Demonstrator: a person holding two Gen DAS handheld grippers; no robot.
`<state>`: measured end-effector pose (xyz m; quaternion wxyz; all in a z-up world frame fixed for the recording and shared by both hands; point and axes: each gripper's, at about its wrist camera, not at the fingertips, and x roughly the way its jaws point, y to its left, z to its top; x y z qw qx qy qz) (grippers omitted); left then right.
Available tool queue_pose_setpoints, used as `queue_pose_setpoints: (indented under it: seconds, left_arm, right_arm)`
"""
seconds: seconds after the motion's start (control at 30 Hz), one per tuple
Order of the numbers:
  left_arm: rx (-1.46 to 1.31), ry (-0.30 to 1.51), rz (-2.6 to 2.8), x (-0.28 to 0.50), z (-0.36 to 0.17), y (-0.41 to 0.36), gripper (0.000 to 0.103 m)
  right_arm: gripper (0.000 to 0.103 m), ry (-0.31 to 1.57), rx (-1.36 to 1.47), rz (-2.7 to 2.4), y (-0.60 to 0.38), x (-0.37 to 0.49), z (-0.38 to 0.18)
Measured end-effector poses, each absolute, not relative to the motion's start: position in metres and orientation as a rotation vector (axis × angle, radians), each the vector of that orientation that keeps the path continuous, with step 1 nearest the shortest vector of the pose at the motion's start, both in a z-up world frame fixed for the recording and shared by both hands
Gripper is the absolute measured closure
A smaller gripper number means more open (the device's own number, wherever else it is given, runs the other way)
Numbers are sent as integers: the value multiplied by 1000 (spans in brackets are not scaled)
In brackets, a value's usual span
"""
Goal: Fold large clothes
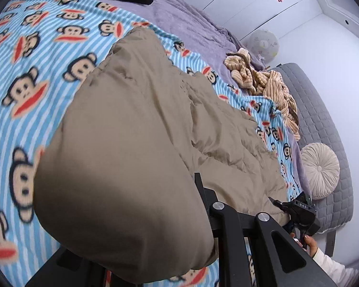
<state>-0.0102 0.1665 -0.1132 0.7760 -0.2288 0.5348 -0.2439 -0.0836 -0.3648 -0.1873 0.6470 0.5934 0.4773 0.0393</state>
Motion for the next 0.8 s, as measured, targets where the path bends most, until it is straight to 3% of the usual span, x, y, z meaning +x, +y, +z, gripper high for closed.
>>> queue_pose_setpoints:
  seconds: [0.23,0.27,0.37,0.47,0.57,0.8]
  left_arm:
    - [-501,1320,-405,-100,-138,182,82]
    - [-499,1330,-380,-108,-140,182,79]
    - [-435,1347,-244,-125,-139,185,52]
    - [-404,1339,-168,-136,-124,197,51]
    - [-392,1298,-84,-147,-103,214,51]
    - [-375,1200,-5,-134,-73,223,51]
  right_arm:
    - [73,1171,1298,156,-376,-138,-183]
    - [73,1185,1291,163,-381,-143,-184]
    - [69,1245,1299,146,-387,-156,-194]
    - [57,1291,1300,109,-392,-156,-193]
    - [51,1333,1190,99,-391,-153,-174]
    - [50,1375,944,13,-395,-162,-132]
